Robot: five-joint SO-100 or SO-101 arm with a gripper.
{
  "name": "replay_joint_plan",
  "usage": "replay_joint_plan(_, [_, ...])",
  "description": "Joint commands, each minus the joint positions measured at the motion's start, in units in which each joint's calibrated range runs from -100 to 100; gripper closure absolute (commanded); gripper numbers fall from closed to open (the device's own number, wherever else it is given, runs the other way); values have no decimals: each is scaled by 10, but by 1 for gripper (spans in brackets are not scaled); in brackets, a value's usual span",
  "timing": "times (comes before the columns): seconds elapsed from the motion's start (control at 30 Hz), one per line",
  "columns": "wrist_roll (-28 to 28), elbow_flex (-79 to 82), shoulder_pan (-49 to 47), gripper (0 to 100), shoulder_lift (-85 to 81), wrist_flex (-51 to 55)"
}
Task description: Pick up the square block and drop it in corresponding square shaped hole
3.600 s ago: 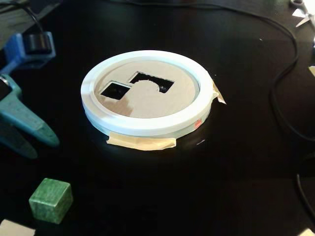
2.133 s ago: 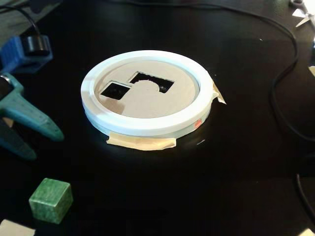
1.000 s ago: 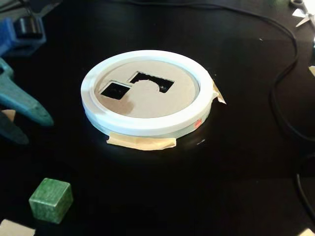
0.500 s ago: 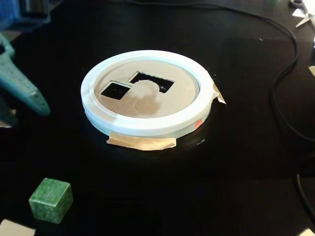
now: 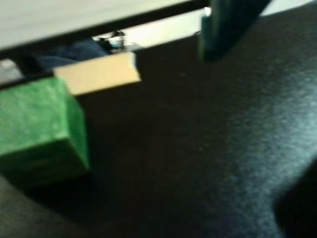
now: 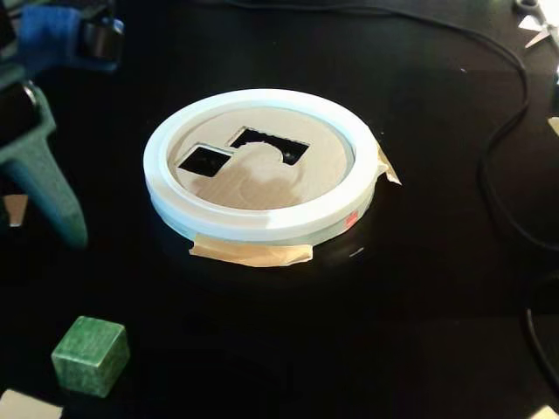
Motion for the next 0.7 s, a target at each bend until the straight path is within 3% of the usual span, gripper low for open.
replay_joint_plan(0.0, [3,-56,73,21,46,-43])
replay_joint_plan(0.67, [25,-113,72,22,239,-196])
